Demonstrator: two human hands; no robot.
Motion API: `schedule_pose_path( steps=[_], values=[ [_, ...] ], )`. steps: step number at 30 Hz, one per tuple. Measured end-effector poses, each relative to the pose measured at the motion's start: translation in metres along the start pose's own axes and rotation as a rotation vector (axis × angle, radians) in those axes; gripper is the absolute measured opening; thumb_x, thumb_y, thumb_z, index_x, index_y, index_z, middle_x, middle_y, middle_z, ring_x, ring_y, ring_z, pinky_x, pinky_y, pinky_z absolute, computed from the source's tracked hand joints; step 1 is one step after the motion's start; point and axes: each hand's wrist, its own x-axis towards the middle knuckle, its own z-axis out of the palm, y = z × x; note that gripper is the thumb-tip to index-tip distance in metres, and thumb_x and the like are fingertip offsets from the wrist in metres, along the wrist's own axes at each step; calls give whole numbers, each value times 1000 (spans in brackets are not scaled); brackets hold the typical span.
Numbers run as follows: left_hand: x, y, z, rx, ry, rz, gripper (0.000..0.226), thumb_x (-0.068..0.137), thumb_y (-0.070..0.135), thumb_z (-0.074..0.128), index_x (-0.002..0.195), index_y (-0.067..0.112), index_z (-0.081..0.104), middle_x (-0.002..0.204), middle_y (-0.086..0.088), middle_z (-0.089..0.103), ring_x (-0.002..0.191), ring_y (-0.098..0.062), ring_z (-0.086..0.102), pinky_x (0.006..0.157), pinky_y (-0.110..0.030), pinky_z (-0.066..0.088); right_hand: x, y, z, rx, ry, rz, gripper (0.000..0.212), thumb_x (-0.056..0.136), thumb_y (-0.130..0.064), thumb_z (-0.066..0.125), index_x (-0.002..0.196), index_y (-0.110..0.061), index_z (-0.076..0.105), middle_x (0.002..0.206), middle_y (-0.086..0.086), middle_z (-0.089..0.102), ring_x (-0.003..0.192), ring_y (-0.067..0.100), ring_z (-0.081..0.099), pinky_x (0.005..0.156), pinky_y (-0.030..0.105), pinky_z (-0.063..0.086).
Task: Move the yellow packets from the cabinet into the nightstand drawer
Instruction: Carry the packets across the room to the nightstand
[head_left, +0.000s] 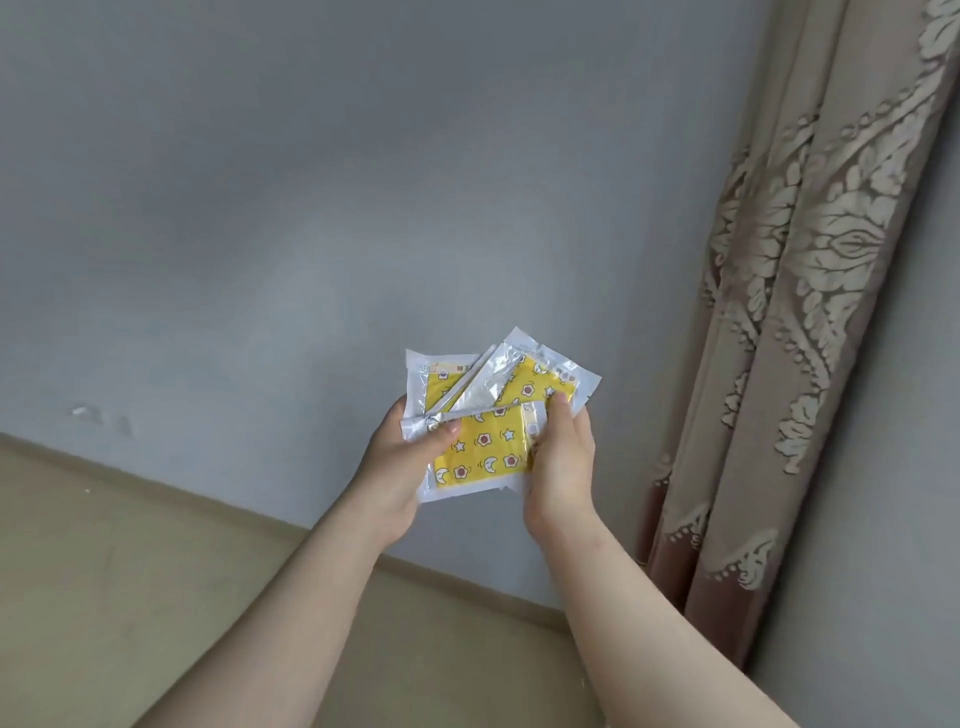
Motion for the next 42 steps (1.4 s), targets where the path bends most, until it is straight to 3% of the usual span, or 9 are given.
schedule_pose_path(
  steps=[5, 12, 16, 20, 26, 32, 36, 42],
  values=[
    [95, -18, -18, 3, 139, -6, 37, 88, 4, 60, 123, 16, 56, 115, -11, 68, 102, -32, 67, 90, -51, 51, 112, 42, 25, -24, -111, 127, 23, 102, -26, 36, 96, -28, 58, 86, -1, 69, 78, 20, 66, 81, 40, 54],
    [193, -30, -91, 53, 356, -6, 30, 90, 13, 60, 117, 24, 59, 105, -3, 72, 89, -21, 72, 64, -33, 57, 212, 124, 93, -32, -257, 350, 21, 101, -27, 38, 102, -30, 59, 90, -2, 71, 79, 19, 69, 67, 30, 56],
    [247, -34, -151, 39, 447, 1, 32, 90, 13, 60, 121, 21, 57, 110, -6, 71, 95, -25, 70, 66, -34, 58, 259, 179, 145, -69, -310, 421, 21, 100, -28, 39, 107, -30, 59, 89, -4, 70, 74, 15, 69, 52, 21, 51],
    [308, -22, -229, 43, 547, 18, 30, 91, 12, 59, 120, 20, 57, 109, -7, 70, 94, -26, 70, 65, -33, 57, 305, 240, 224, -73, -386, 476, 20, 101, -27, 39, 102, -30, 59, 88, -2, 70, 78, 18, 69, 61, 28, 55],
    [381, 9, -341, 76, 701, 31, 19, 91, 10, 58, 106, 22, 59, 93, -3, 72, 68, -15, 71, 48, -24, 52, 355, 324, 341, -86, -492, 552, 21, 100, -25, 39, 105, -25, 59, 89, -1, 70, 75, 17, 69, 62, 29, 55],
    [434, 16, -451, 97, 881, 13, 23, 91, 13, 59, 112, 22, 58, 101, -7, 71, 78, -21, 69, 53, -26, 54, 390, 417, 436, -75, -631, 676, 24, 101, -30, 36, 102, -25, 59, 90, -2, 70, 80, 17, 68, 68, 31, 55],
    [478, 15, -524, 94, 988, 22, 19, 91, 14, 59, 108, 22, 58, 95, -4, 71, 76, -20, 68, 53, -25, 51, 420, 481, 498, -94, -755, 723, 31, 100, -40, 35, 116, -25, 57, 108, 6, 69, 97, 26, 67, 83, 41, 54],
    [569, 25, -641, 79, 1164, 52, 13, 91, 15, 61, 101, 23, 58, 89, -2, 70, 76, -21, 67, 58, -28, 49, 487, 577, 614, -113, -920, 762, 25, 99, -36, 40, 116, -26, 56, 106, 4, 69, 94, 23, 68, 84, 40, 55]
  ],
)
